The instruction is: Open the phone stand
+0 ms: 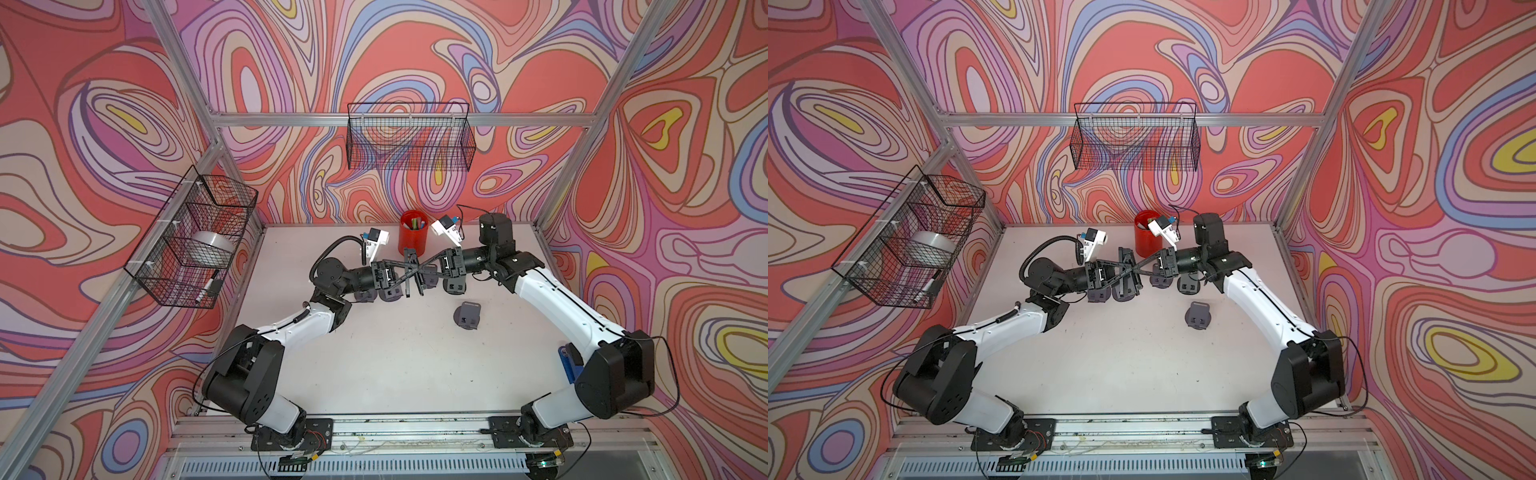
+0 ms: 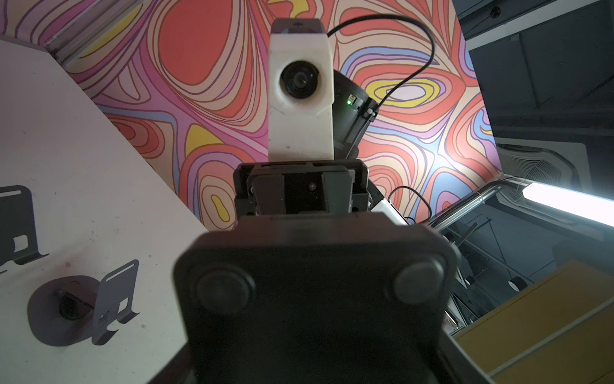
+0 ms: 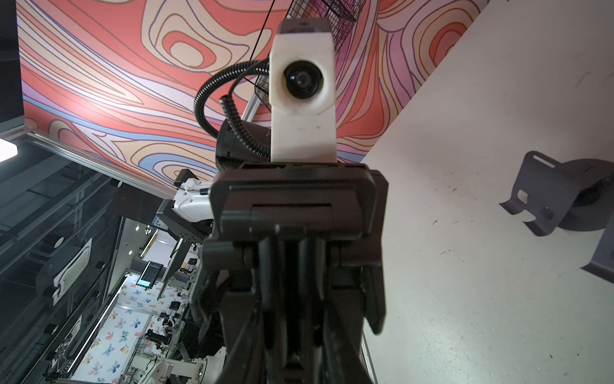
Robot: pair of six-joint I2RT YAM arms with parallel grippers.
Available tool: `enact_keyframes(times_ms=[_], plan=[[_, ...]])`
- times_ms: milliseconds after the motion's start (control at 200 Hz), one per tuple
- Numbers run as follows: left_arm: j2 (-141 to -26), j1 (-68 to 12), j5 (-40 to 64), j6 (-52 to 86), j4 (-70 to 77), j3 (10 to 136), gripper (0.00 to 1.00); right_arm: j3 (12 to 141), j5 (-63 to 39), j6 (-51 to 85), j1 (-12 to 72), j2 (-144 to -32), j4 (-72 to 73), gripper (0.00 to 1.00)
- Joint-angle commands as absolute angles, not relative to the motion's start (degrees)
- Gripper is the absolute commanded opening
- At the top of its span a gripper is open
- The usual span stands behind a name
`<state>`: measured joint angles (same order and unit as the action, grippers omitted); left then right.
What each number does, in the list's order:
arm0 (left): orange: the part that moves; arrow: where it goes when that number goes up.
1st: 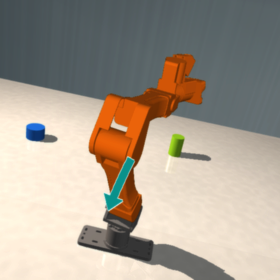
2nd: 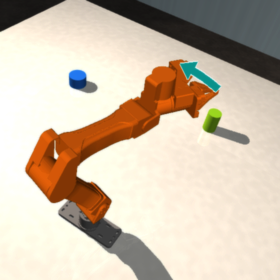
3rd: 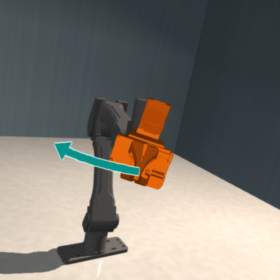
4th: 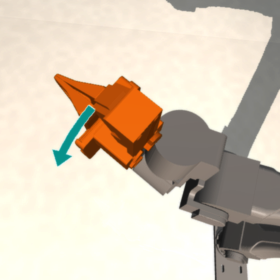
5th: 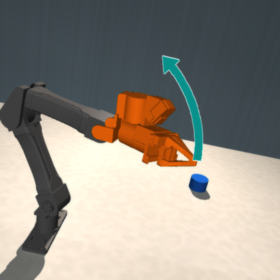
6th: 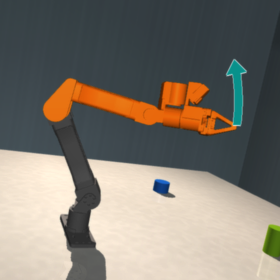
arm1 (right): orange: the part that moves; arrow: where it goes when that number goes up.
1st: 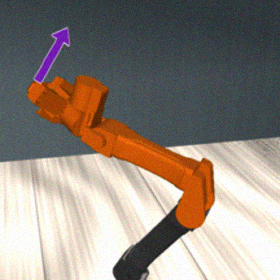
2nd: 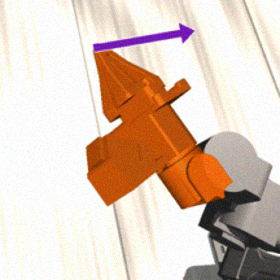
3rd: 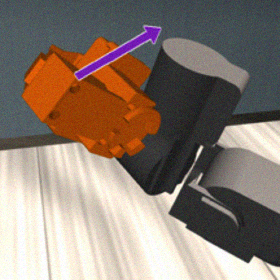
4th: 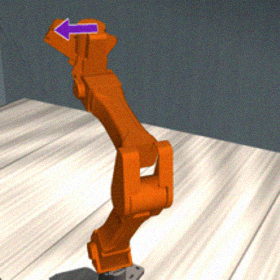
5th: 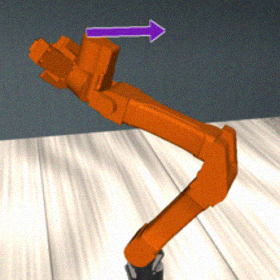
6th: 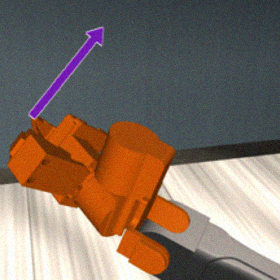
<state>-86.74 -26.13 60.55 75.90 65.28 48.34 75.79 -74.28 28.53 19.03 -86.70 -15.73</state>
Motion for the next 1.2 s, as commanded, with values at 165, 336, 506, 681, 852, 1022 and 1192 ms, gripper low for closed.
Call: enact_keyframes(times_ms=[165, 336, 506, 681, 852, 1022, 1192], plan=[[-80.81, -21.01, 66.86, 76.51, 66.24, 46.77, 0.03, 78.79, -76.61, 22.28, 12.11, -85.60, -22.34, 0.00], [-80.49, -20.97, 66.75, 76.36, 65.68, 46.24, 0.03, 79.08, -77.19, 21.80, 11.99, -86.28, -22.94, 0.00], [-82.24, -21.01, 64.22, 79.56, 71.63, 45.36, 0.02, 78.89, -77.67, 24.21, 11.96, -86.08, -19.56, 0.00], [-85.48, -21.41, 62.54, 83.37, 77.68, 45.98, 0.00, 78.59, -78.15, 24.76, 12.12, -85.48, -19.41, 0.00], [-85.91, -21.97, 62.00, 82.76, 77.33, 46.94, 0.00, 78.90, -74.87, 24.98, 12.04, -84.15, -20.16, 0.19], [-84.71, -21.97, 59.94, 80.21, 74.74, 46.37, 0.00, 80.36, -61.41, 23.36, 12.20, -80.67, -25.83, 0.36], [-81.15, -21.98, 55.28, 71.69, 64.68, 45.88, 0.00, 76.76, -48.01, 26.70, 13.35, -73.27, -26.82, 0.20]])
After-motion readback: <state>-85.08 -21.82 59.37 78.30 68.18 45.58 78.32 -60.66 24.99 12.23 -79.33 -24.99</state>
